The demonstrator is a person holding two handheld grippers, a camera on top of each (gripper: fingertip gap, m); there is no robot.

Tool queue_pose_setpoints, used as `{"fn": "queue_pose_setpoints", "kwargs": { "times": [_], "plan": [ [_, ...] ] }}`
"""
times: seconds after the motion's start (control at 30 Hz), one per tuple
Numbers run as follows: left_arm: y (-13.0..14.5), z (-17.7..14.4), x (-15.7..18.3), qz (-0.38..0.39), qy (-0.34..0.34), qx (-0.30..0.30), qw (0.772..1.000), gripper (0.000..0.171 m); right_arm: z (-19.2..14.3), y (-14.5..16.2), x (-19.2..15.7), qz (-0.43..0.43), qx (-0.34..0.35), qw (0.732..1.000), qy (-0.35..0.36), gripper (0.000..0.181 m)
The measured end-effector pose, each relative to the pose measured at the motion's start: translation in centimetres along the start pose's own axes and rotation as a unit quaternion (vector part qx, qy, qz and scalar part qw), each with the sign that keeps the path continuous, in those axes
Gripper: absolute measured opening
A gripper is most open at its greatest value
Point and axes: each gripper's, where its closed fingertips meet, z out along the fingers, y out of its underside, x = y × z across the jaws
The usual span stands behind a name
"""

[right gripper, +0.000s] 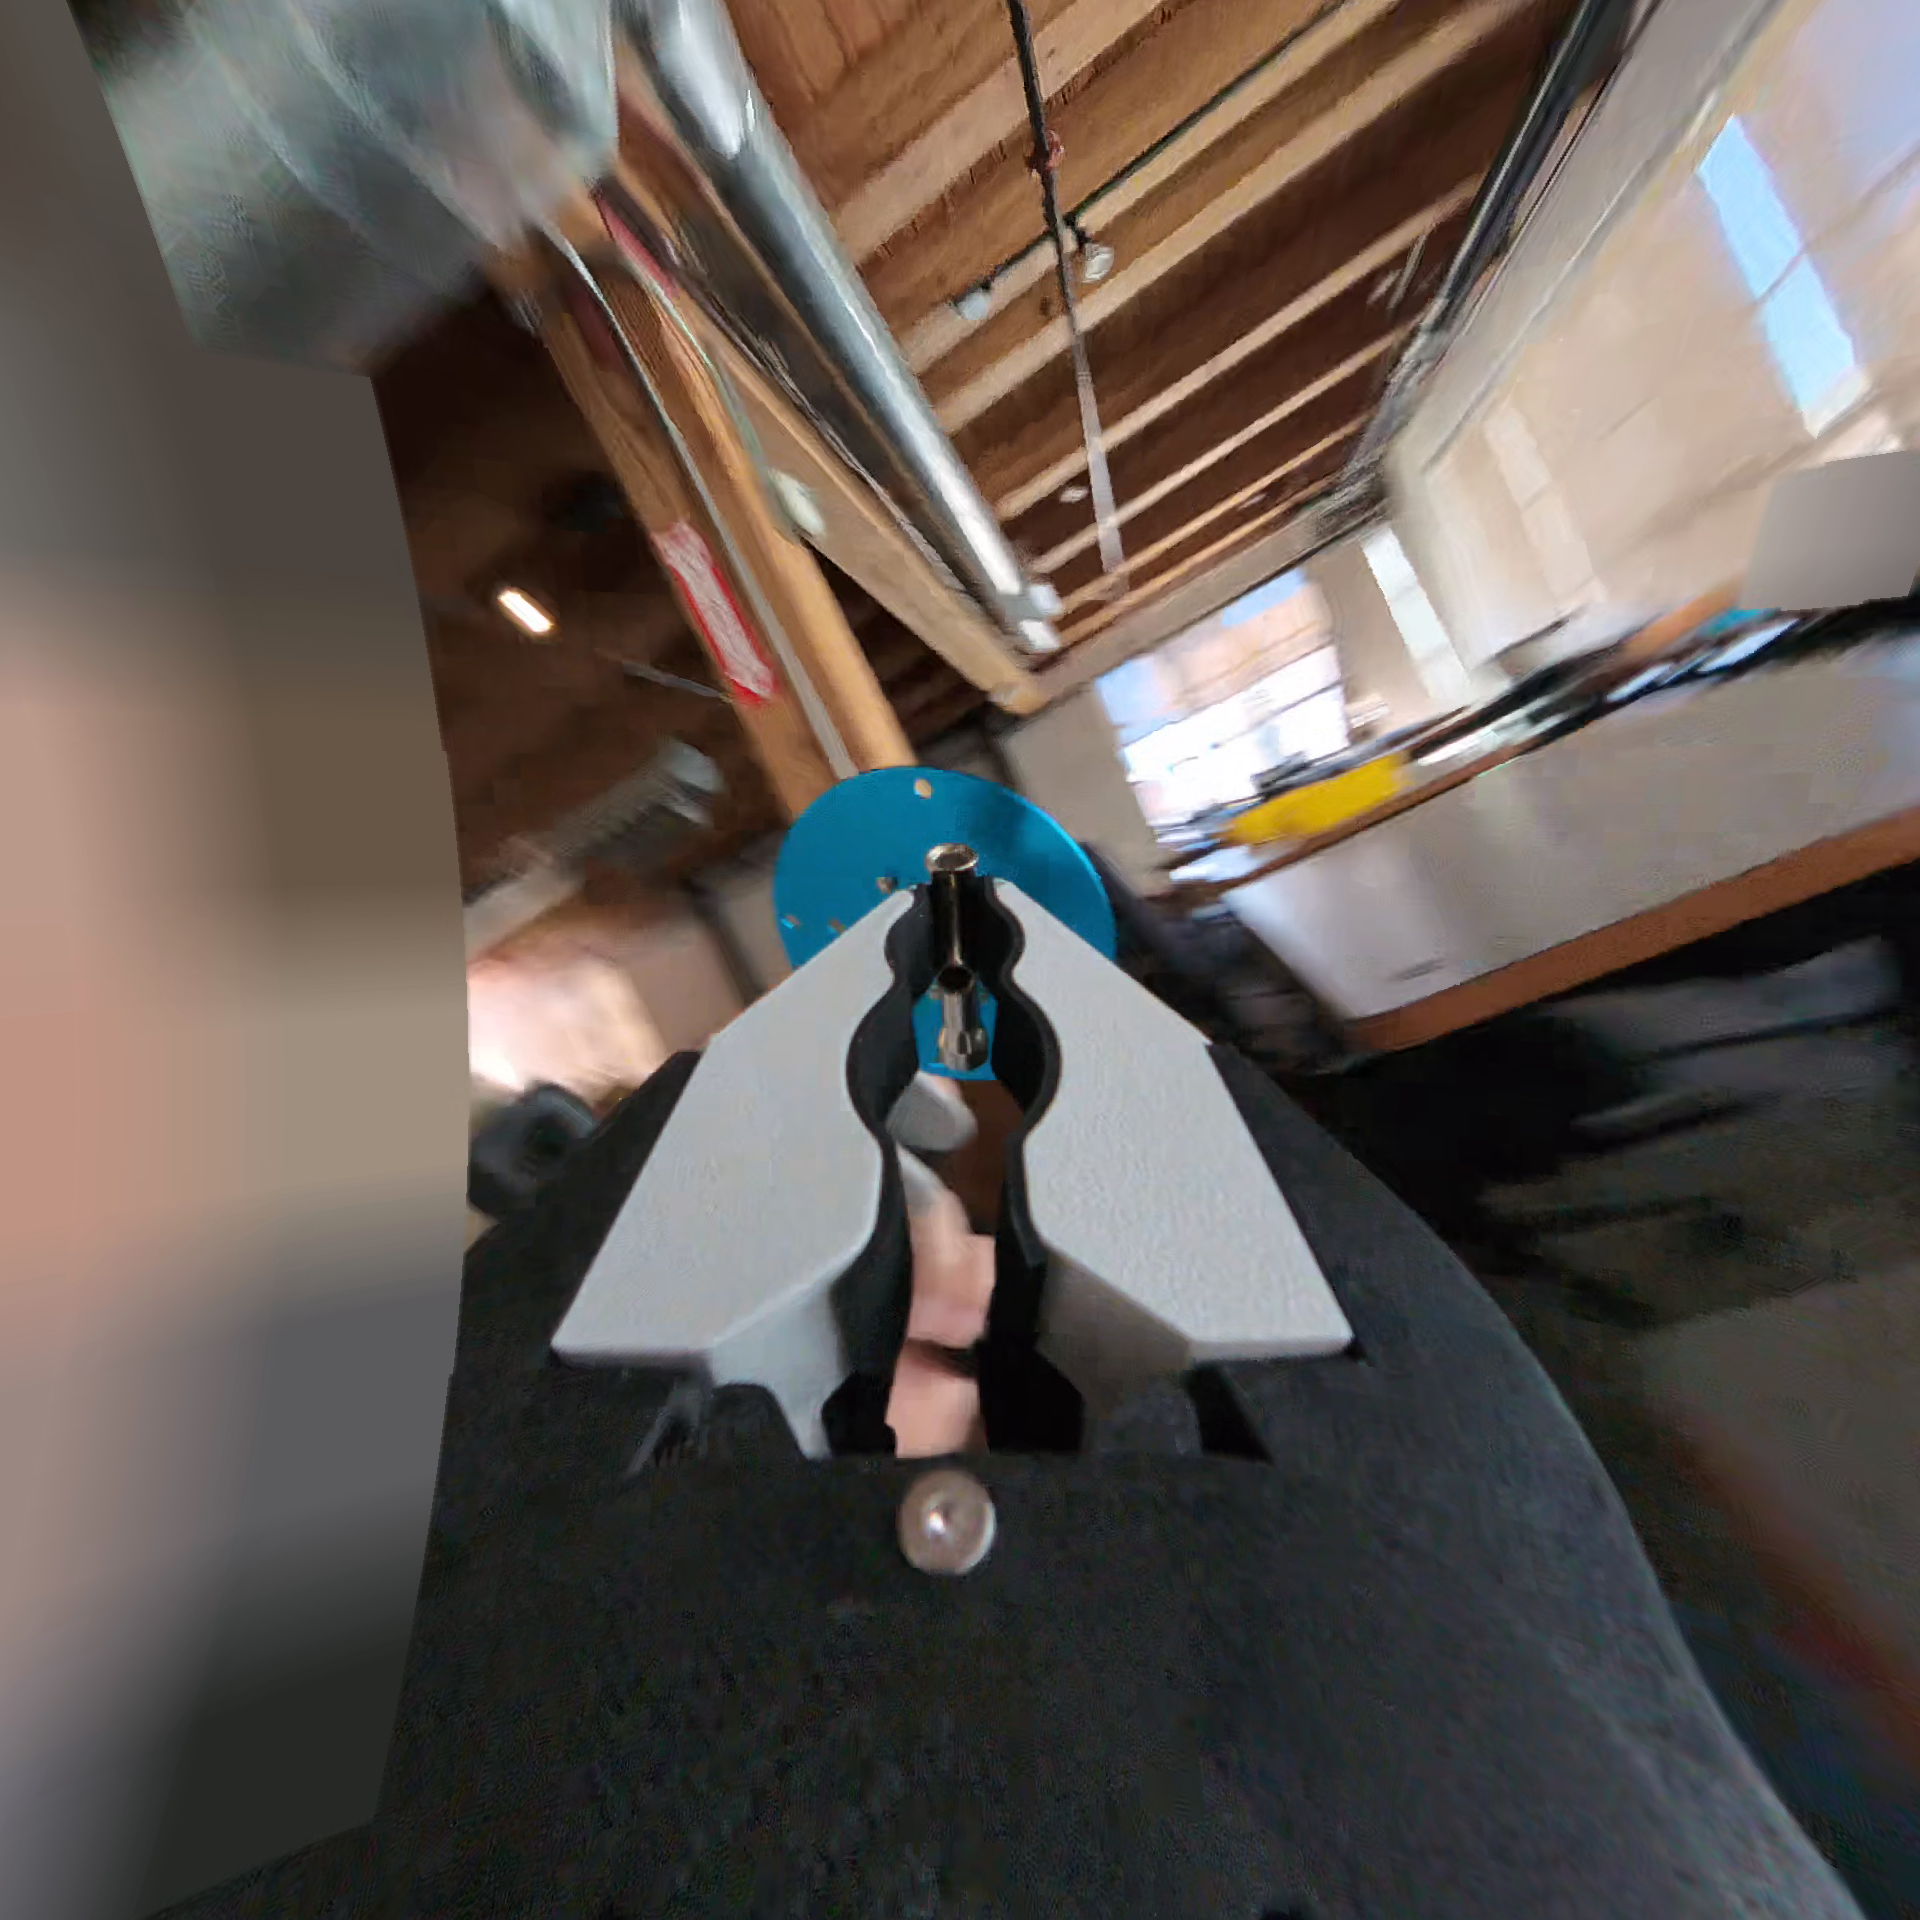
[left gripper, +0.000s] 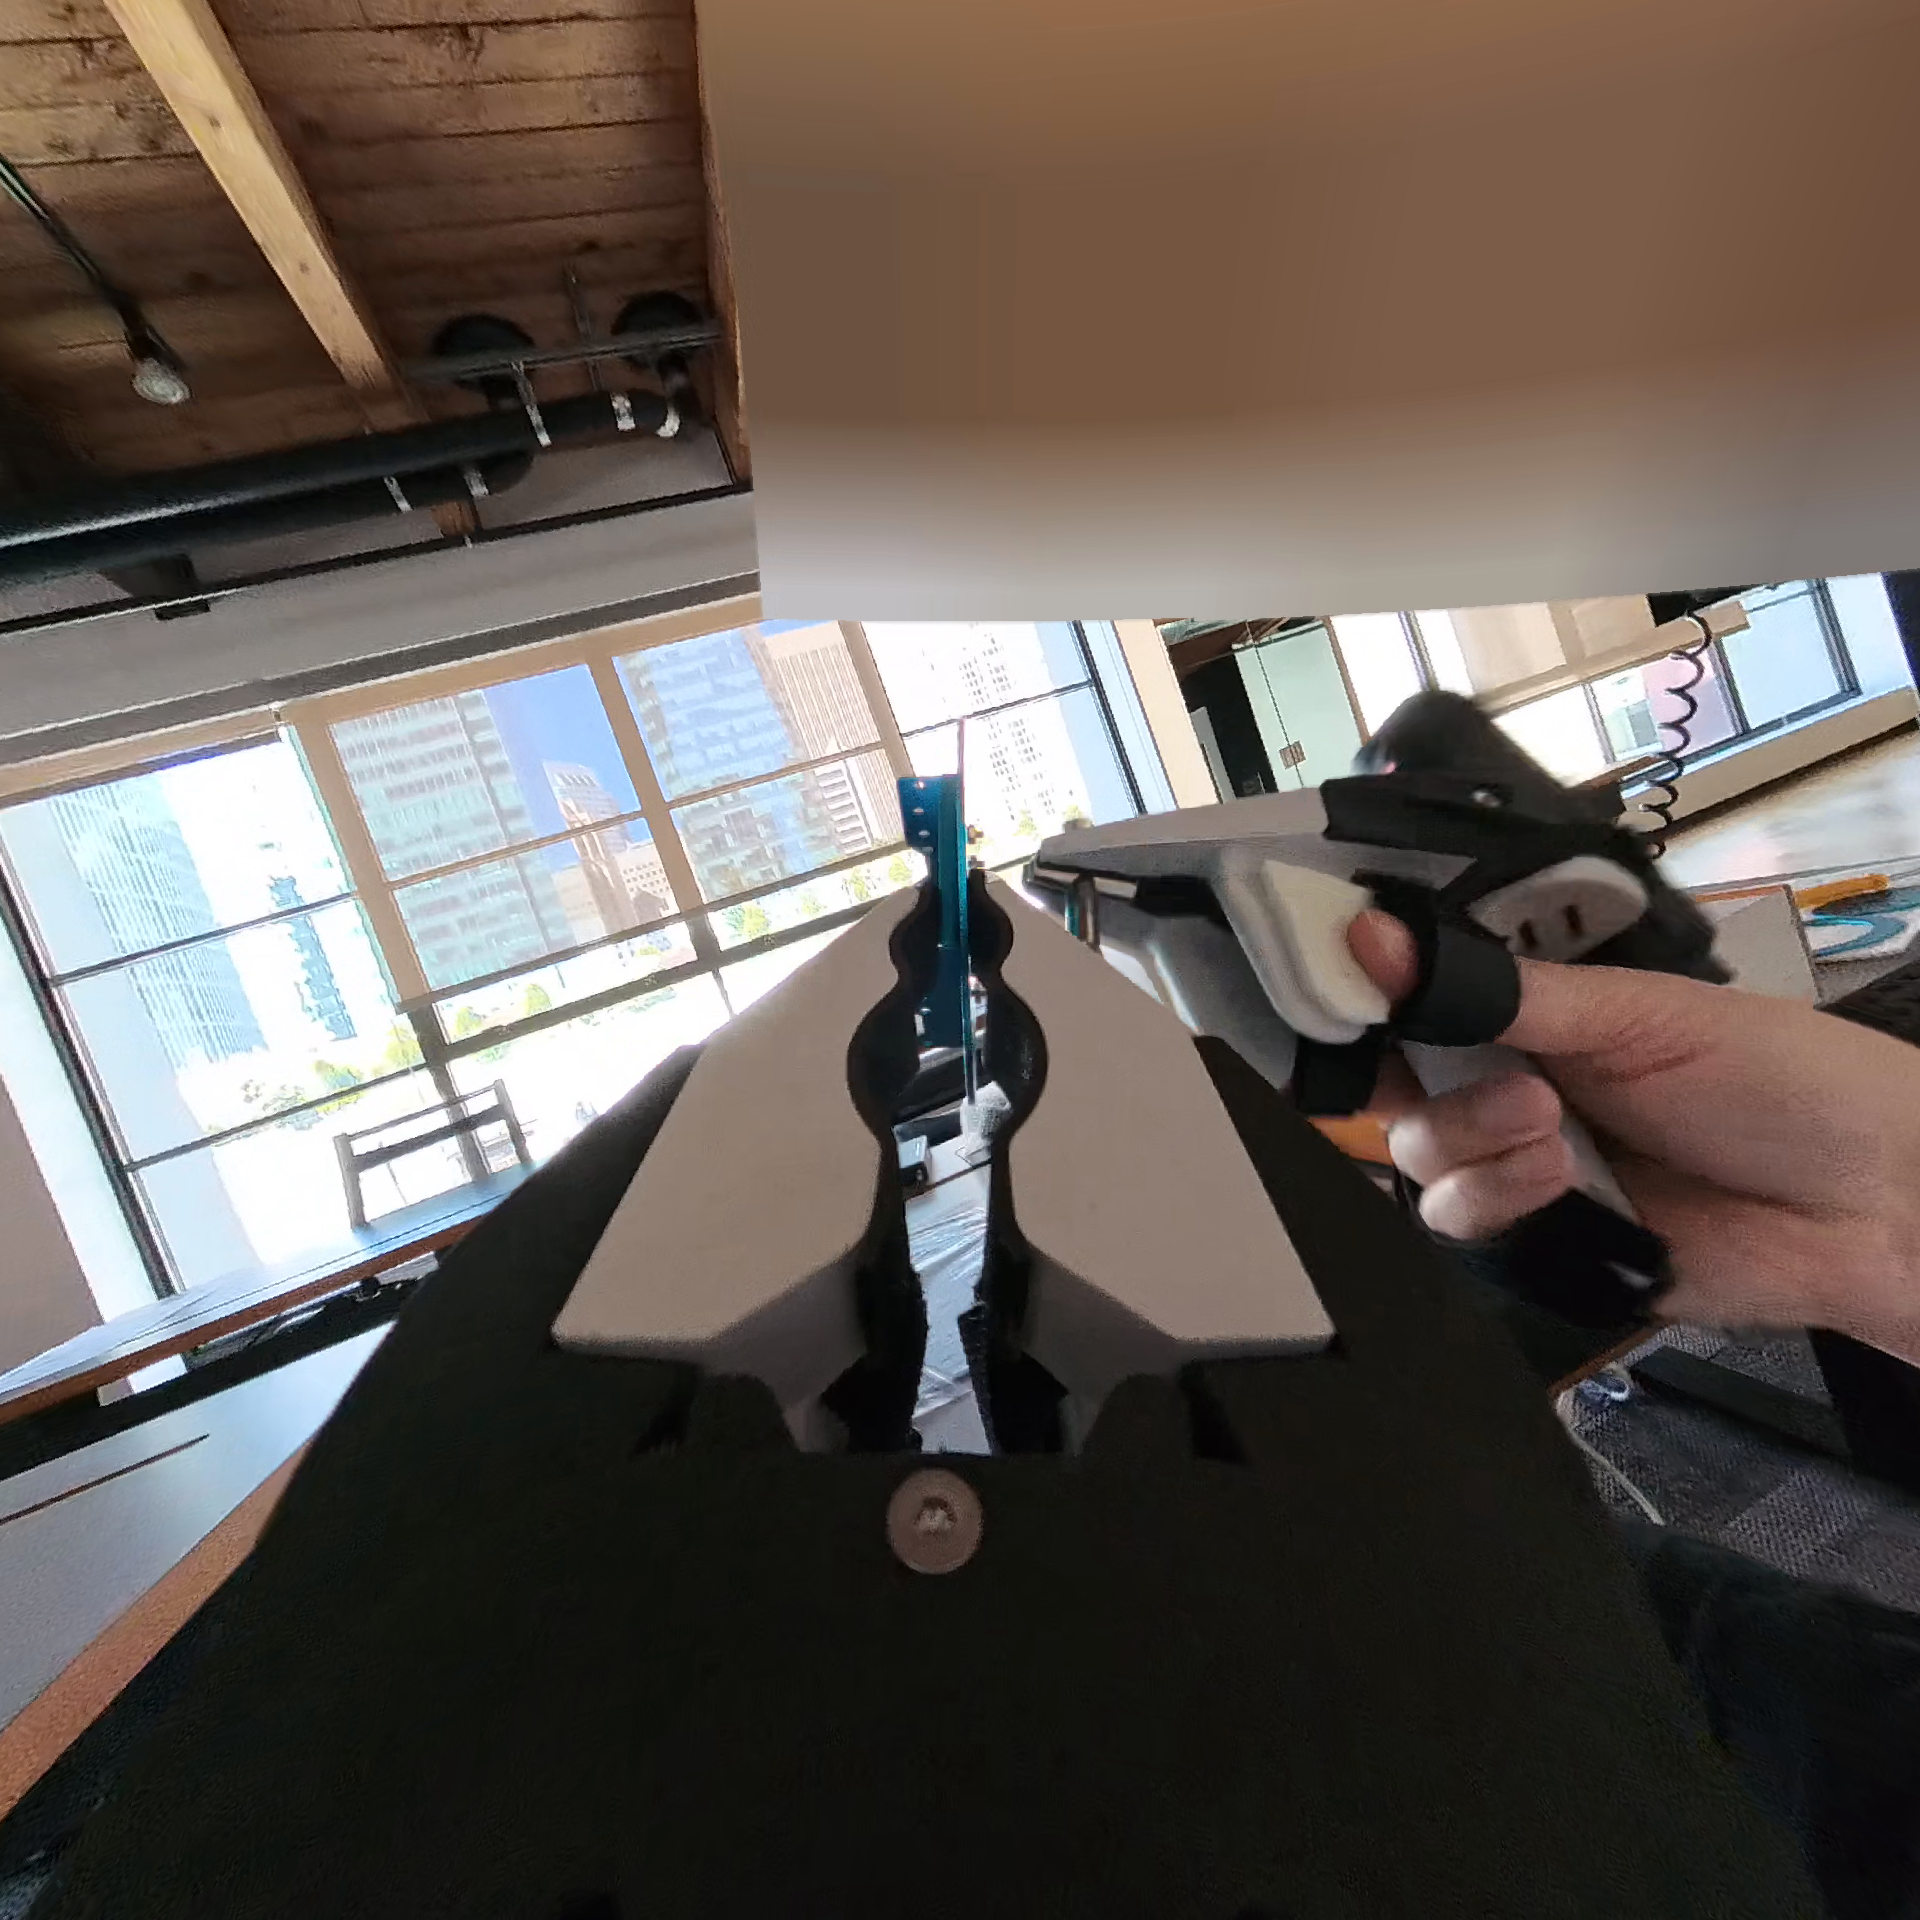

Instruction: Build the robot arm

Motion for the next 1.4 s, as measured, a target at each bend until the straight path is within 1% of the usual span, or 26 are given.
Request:
{"fn": "queue_pose_setpoints", "kwargs": {
  "times": [0.03, 0.07, 0.1, 0.13, 0.17, 0.2, 0.23, 0.27, 0.43, 0.53, 0.67, 0.83, 0.97, 1.07, 1.1, 1.17, 1.27, 1.3, 1.33, 1.4],
  "plan": [
    [0.1, 0.0, 0.1, 0.004, 0.001, -0.003, 1.000, 0.002, 0.0, -0.2, -0.1, -0.127, -0.017, 0.991, 0.035, 0.006],
    [0.2, 0.1, 0.2, 0.005, 0.003, -0.009, 1.000, 0.002, 0.0, -0.2, -0.2, -0.249, -0.039, 0.965, 0.068, 0.007],
    [0.2, 0.2, 0.3, 0.003, 0.005, -0.011, 1.000, 0.003, 0.1, 0.0, 0.0, -0.361, -0.068, 0.924, 0.103, 0.007],
    [0.1, 0.2, 0.5, 0.001, 0.008, -0.009, 1.000, 0.002, 0.2, 0.1, 0.1, -0.455, -0.094, 0.876, 0.130, 0.006],
    [0.0, 0.2, 0.7, -0.002, 0.011, -0.007, 1.000, 0.002, 0.3, 0.2, -0.1, -0.527, -0.109, 0.830, 0.146, 0.006],
    [0.0, 0.3, 0.8, -0.003, 0.013, -0.009, 1.000, 0.002, 0.5, 0.2, -0.4, -0.574, -0.117, 0.796, 0.152, 0.006],
    [0.0, 0.3, 0.8, -0.004, 0.014, -0.010, 1.000, 0.002, 0.6, 0.2, -0.6, -0.597, -0.122, 0.777, 0.158, 0.006],
    [-0.1, 0.3, 0.8, -0.004, 0.014, -0.007, 1.000, 0.002, 0.7, 0.4, -0.6, -0.607, -0.130, 0.768, 0.161, 0.006],
    [-0.4, 0.0, 0.6, -0.025, 0.019, -0.004, 0.999, 0.002, 0.1, 0.1, -0.1, -0.633, -0.154, 0.737, 0.178, 0.006],
    [-0.4, 0.1, 0.6, -0.033, 0.023, -0.005, 0.999, 0.002, 0.4, 0.2, -0.4, -0.642, -0.161, 0.731, 0.168, 0.006],
    [-0.5, 0.1, 0.6, -0.033, 0.021, -0.004, 0.999, 0.003, 0.8, 0.5, -0.3, -0.656, -0.177, 0.714, 0.169, 0.006],
    [-0.5, 0.0, 0.6, -0.040, 0.023, -0.003, 0.999, 0.003, 1.1, 0.5, -0.5, -0.663, -0.172, 0.709, 0.167, 0.006],
    [-0.4, 0.0, 0.6, -0.050, 0.029, -0.006, 0.998, 0.003, 1.1, 0.6, -0.4, -0.690, -0.181, 0.679, 0.173, 0.006],
    [-0.2, 0.0, 0.6, -0.081, 0.038, -0.012, 0.996, 0.003, 0.9, 0.7, -0.4, -0.731, -0.191, 0.633, 0.169, 0.006],
    [-0.1, 0.0, 0.6, -0.091, 0.039, -0.014, 0.995, 0.003, 0.9, 0.7, -0.2, -0.736, -0.195, 0.625, 0.174, 0.006],
    [-0.1, 0.0, 0.7, -0.090, 0.035, -0.012, 0.995, 0.003, 1.0, 0.6, -0.2, -0.737, -0.193, 0.620, 0.188, 0.005],
    [-0.3, 0.0, 1.0, -0.050, 0.021, -0.007, 0.999, 0.004, 0.9, 0.6, -0.3, -0.743, -0.192, 0.611, 0.198, 0.006],
    [-0.3, -0.1, 1.2, -0.040, 0.019, -0.003, 0.999, 0.004, 0.9, 0.6, -0.4, -0.740, -0.189, 0.615, 0.196, 0.006],
    [-0.5, -0.1, 1.2, -0.040, 0.019, 0.003, 0.999, 0.004, 0.9, 0.5, -0.6, -0.727, -0.184, 0.633, 0.194, 0.005],
    [-1.1, -0.3, 1.1, -0.054, 0.020, 0.020, 0.998, 0.003, 1.0, 0.3, -1.2, -0.667, -0.159, 0.704, 0.186, 0.006]
  ]
}}
